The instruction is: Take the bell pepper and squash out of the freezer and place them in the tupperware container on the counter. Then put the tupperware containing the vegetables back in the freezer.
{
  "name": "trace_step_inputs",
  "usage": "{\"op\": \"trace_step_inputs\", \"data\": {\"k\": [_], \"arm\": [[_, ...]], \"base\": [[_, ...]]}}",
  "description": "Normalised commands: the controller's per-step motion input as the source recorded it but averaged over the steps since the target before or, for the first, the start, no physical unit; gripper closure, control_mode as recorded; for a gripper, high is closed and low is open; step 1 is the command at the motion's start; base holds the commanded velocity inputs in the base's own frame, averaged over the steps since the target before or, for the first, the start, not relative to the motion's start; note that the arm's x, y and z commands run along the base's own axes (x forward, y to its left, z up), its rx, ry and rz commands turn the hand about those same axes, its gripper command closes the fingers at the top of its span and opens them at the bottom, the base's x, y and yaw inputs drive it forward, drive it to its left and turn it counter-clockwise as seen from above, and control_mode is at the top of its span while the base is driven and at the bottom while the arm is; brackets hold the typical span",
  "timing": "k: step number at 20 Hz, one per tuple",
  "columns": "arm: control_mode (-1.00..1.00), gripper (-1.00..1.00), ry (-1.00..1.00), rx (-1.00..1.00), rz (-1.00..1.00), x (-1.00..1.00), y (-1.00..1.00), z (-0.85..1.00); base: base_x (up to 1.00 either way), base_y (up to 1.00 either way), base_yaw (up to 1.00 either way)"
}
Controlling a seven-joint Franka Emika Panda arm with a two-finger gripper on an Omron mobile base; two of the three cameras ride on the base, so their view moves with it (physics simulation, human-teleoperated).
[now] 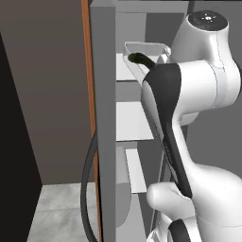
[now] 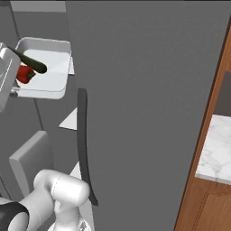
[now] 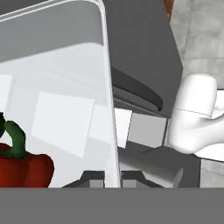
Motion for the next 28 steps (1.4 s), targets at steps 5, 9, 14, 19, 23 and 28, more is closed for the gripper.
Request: {"op": "trace_step_inputs", "data": {"k": [5, 9, 14, 19, 23, 28], "arm": [[-1.00, 1.00, -0.07, 0.12, 0.00, 0.44, 0.14, 0.00], [-1.00, 1.00, -0.05, 0.08, 0.00, 0.53, 0.22, 0.00], [-1.00, 1.00, -0.01, 0.08, 0.00, 0.60, 0.14, 0.00], [-1.00, 1.00, 0.00, 0.06, 0.00, 0.60, 0.16, 0.00], [-1.00, 1.00, 0.00, 0.03, -0.01, 0.68, 0.19, 0.00], [-1.00, 1.00, 0.00, 0.03, 0.00, 0.66, 0.14, 0.00]], "base": [[0.00, 0.00, 0.00], [0.00, 0.00, 0.00], [0.00, 0.00, 0.00], [0.00, 0.00, 0.00], [0.00, 0.00, 0.00], [0.00, 0.00, 0.00]]}}
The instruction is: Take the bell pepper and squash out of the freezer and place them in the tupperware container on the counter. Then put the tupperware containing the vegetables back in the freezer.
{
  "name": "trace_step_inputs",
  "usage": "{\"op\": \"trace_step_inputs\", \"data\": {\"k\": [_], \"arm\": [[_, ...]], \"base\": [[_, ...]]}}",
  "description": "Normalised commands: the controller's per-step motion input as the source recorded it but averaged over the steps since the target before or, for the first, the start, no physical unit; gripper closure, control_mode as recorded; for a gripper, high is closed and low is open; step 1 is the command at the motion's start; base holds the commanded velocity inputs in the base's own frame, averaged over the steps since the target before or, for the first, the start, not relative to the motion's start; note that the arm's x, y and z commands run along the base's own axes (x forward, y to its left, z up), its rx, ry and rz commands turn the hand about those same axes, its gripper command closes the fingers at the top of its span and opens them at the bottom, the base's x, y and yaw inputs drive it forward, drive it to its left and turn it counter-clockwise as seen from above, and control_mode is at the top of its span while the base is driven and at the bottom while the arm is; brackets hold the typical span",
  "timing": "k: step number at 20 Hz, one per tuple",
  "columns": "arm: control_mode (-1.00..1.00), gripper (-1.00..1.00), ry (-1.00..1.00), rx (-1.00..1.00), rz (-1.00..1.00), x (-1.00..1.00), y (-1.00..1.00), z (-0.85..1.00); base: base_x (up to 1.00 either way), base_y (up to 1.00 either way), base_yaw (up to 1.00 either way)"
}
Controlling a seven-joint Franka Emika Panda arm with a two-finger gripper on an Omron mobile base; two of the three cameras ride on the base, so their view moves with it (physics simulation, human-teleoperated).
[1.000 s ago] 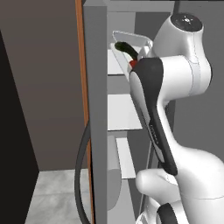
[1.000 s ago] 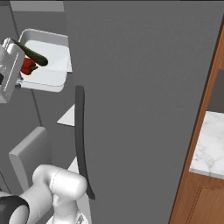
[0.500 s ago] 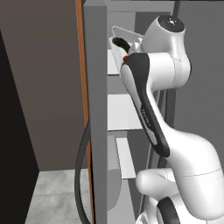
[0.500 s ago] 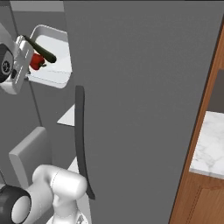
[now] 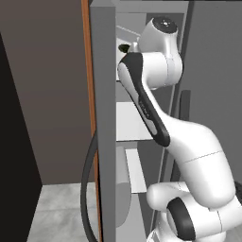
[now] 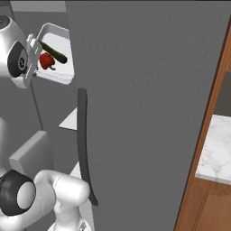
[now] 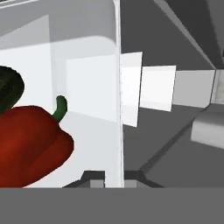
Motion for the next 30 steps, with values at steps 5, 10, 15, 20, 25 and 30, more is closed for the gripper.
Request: {"op": "trace_step_inputs", "data": {"k": [5, 10, 15, 20, 25, 30], "arm": [[-1.00, 1.00, 0.00, 0.02, 0.00, 0.67, 0.05, 0.00], [-1.00, 1.00, 0.00, 0.00, -0.03, 0.59, 0.04, 0.00], [-1.00, 1.00, 0.00, 0.00, -0.08, 0.55, 0.01, 0.00], [-1.00, 1.00, 0.00, 0.00, -0.09, 0.46, 0.00, 0.00], [-1.00, 1.00, 0.00, 0.00, -0.06, 0.39, 0.00, -0.06], [-1.00, 1.00, 0.00, 0.00, -0.01, 0.32, 0.00, -0.09]], "base": [[0.00, 0.00, 0.00], [0.00, 0.00, 0.00], [0.00, 0.00, 0.00], [0.00, 0.00, 0.00], [0.00, 0.00, 0.00], [0.00, 0.00, 0.00]]}}
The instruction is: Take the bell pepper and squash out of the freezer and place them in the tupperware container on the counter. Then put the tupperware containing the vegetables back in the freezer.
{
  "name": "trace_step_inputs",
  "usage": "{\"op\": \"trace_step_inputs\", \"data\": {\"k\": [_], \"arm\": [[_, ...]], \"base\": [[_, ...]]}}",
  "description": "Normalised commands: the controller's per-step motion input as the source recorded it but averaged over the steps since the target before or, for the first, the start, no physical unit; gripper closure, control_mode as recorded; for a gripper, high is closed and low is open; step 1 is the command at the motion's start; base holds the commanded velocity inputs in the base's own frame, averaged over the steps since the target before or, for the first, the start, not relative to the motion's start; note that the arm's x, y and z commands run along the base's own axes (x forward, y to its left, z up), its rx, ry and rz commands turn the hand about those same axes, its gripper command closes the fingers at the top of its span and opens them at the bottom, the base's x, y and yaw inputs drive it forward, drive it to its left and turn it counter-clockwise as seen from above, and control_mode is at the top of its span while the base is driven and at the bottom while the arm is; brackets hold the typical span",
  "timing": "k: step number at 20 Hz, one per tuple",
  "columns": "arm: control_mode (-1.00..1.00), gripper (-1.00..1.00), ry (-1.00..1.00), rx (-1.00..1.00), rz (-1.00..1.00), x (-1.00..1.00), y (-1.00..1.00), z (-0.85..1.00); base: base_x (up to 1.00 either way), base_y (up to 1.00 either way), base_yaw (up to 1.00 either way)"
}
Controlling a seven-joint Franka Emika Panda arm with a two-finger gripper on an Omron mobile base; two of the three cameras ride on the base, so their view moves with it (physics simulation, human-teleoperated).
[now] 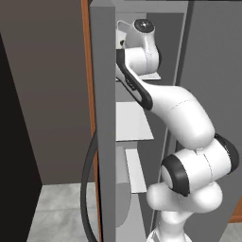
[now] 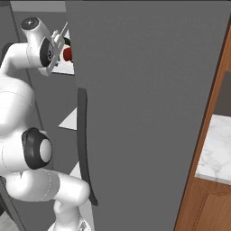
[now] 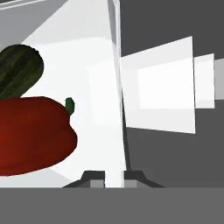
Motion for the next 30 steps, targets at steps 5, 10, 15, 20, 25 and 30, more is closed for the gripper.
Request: {"op": "trace_step_inputs", "data": {"k": [5, 10, 15, 20, 25, 30], "arm": [[-1.00, 1.00, 0.00, 0.00, 0.00, 0.34, 0.00, -0.06], [-1.00, 1.00, 0.00, 0.00, 0.00, 0.38, 0.00, -0.03], [-1.00, 1.00, 0.00, -0.03, 0.00, 0.32, 0.00, -0.11], [-1.00, 1.00, 0.00, -0.04, 0.00, 0.35, 0.00, -0.16], [-1.00, 1.00, 0.00, -0.04, 0.00, 0.30, 0.00, -0.15], [-1.00, 1.00, 0.00, -0.01, 0.00, 0.27, 0.00, -0.09]], "base": [[0.00, 0.00, 0.00], [0.00, 0.00, 0.00], [0.00, 0.00, 0.00], [0.00, 0.00, 0.00], [0.00, 0.00, 0.00], [0.00, 0.00, 0.00]]}}
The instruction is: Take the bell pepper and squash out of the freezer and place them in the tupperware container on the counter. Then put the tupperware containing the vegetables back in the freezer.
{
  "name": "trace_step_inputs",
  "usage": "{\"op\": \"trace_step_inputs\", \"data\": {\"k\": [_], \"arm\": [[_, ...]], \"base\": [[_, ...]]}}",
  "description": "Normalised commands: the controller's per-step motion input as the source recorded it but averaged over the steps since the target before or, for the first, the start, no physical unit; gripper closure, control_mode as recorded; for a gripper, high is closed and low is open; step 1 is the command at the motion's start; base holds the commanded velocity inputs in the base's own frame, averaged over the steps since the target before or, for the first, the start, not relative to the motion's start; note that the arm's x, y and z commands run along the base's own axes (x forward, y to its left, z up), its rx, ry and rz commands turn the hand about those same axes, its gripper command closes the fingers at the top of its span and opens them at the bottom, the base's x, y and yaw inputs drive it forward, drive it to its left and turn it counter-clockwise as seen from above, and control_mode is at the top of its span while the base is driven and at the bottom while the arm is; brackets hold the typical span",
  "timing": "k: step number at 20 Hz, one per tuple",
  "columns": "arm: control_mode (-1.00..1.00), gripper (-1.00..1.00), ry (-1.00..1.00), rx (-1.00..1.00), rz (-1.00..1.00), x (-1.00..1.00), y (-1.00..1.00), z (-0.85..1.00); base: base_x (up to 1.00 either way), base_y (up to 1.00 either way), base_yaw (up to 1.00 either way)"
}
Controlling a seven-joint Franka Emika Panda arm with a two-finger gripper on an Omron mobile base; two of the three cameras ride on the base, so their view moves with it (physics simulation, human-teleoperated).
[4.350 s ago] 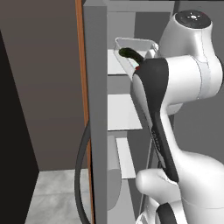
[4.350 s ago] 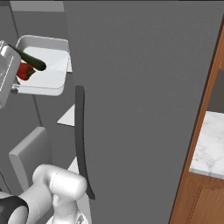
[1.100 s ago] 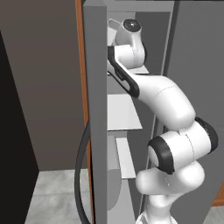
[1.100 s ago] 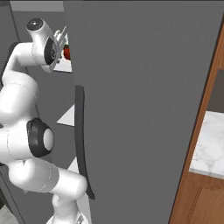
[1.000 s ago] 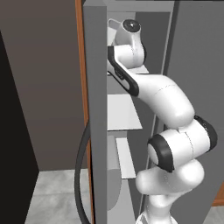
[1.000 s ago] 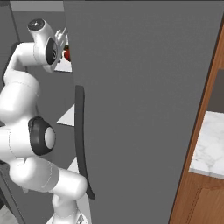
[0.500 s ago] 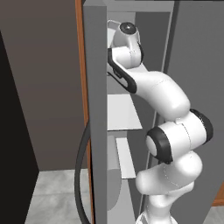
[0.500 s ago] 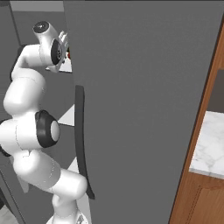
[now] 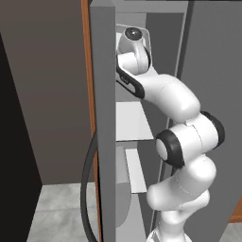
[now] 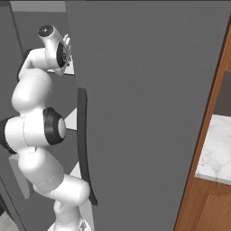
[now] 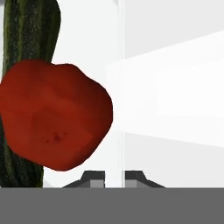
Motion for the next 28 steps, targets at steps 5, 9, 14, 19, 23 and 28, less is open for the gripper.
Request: {"op": "trace_step_inputs", "data": {"k": [5, 9, 14, 19, 23, 28], "arm": [[-1.00, 1.00, 0.00, 0.00, 0.00, 0.25, 0.00, -0.05], [-1.00, 1.00, 0.00, 0.00, 0.00, 0.24, 0.00, -0.05], [-1.00, 1.00, 0.00, 0.00, 0.00, 0.13, 0.00, -0.07], [-1.00, -1.00, 0.01, 0.00, 0.00, 0.34, 0.07, -0.19], [-1.00, -1.00, 0.00, 0.00, 0.00, 0.52, 0.00, -0.23], [-1.00, -1.00, 0.00, 0.00, 0.00, 0.23, 0.01, -0.09]], "base": [[0.00, 0.00, 0.00], [0.00, 0.00, 0.00], [0.00, 0.00, 0.00], [0.00, 0.00, 0.00], [0.00, 0.00, 0.00], [0.00, 0.00, 0.00]]}}
